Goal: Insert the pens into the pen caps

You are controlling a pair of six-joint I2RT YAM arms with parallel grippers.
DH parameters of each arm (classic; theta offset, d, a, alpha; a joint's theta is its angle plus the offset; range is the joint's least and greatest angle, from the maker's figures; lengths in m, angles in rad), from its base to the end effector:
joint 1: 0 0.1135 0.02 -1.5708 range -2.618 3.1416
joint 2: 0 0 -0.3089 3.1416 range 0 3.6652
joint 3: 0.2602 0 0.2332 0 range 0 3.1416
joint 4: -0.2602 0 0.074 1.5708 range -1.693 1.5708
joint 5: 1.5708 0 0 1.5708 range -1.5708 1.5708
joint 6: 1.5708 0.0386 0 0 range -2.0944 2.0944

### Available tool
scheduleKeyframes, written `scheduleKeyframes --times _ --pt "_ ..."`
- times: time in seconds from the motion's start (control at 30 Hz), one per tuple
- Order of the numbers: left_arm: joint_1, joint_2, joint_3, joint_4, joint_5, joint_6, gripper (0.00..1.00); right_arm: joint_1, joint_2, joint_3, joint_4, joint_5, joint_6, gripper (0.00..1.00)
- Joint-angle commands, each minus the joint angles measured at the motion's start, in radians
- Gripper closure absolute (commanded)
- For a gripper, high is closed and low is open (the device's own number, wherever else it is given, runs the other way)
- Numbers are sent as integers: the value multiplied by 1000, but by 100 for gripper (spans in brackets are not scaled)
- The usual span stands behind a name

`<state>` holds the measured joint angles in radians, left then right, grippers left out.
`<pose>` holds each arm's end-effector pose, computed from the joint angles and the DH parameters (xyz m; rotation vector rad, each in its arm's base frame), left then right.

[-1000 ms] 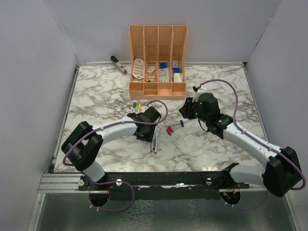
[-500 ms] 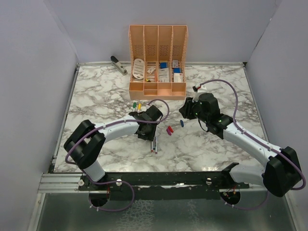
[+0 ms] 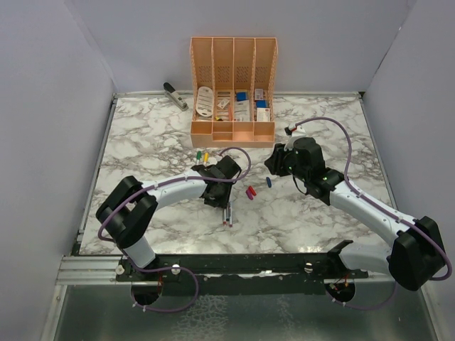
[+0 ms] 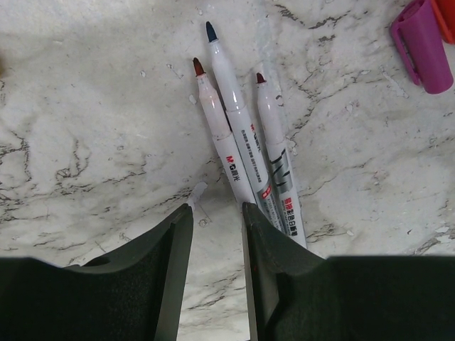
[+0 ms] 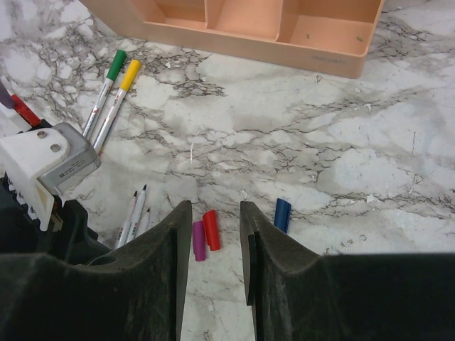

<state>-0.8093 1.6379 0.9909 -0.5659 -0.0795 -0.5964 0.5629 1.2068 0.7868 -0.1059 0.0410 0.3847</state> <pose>0.2065 -0.2122 0.2284 0.2782 2.7939 -0.2431 0.2018 0.1255 0.3085 -0.1653 2.1341 0.5233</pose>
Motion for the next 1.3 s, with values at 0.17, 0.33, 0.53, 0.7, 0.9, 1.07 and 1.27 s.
scheduleKeyframes --times 0.17,0.33,0.53,0.7,0.9,1.07,1.27 --pt "-10 13 32 2 -15 1 64 1 -19 1 3 8 -4 67" --pt "-11 15 31 4 -13 -3 63 2 -19 -3 6 8 -3 67" --pt "-12 20 23 4 -7 -1 64 2 -21 -2 7 11 -4 67" --pt "-12 19 8 3 -3 -3 64 2 -25 -3 8 13 -4 67" --pt "-12 24 -8 -8 -8 -3 64 2 -30 -13 6 17 1 67" --pt "-12 43 -9 -22 -17 2 64 2 -33 -16 7 22 6 67" --pt "-13 53 -11 -26 -13 18 64 2 -36 -12 5 27 5 67"
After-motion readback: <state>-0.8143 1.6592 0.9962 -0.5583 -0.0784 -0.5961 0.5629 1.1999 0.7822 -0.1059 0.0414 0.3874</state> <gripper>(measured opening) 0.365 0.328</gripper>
